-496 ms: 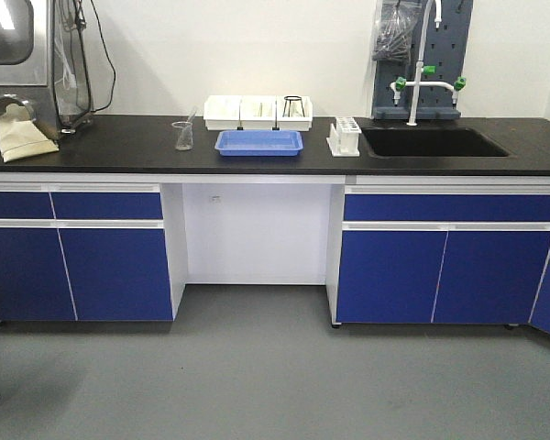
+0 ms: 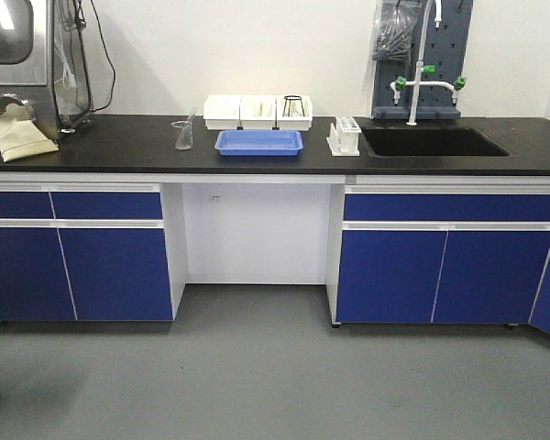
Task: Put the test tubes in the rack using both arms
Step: 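Drive the base forward up to the bench with the beaker and rack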
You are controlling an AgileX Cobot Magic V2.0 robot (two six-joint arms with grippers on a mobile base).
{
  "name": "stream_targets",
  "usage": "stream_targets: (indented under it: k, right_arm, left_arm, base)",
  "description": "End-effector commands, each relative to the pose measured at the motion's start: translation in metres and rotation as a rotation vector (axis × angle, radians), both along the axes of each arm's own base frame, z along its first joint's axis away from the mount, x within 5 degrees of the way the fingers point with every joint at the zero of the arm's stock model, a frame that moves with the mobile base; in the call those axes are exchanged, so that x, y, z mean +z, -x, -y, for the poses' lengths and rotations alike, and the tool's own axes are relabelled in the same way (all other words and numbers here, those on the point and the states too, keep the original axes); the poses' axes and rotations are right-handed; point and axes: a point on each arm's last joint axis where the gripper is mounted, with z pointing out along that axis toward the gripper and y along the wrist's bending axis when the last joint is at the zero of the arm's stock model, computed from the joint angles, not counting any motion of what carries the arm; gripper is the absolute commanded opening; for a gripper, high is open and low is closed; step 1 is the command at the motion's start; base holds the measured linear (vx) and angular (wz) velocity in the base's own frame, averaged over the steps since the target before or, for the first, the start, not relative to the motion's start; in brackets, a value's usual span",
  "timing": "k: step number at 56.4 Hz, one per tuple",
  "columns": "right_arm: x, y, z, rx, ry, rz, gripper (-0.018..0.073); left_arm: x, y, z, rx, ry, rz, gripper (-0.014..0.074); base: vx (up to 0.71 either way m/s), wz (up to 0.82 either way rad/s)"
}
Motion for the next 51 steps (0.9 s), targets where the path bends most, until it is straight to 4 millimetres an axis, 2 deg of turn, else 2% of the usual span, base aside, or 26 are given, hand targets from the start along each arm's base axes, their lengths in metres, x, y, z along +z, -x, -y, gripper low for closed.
stream_targets:
  k: [1, 51]
  right_arm:
    - [0.0032, 0.0005, 0.0002, -0.004, 0.0, 0.077, -0.0009]
    - [0.0031, 0.0005, 0.0002, -0.004, 0.0, 0.076, -0.0009]
  left_arm:
    - [0.0166, 0.0023, 0.0009, -0.009, 0.0, 0.119, -0.0004]
    - [0.0166, 0.0023, 0.0009, -0.009, 0.0, 0.119, -0.0004]
  base:
    - [0.0, 0.0]
    - [0.08, 0.01]
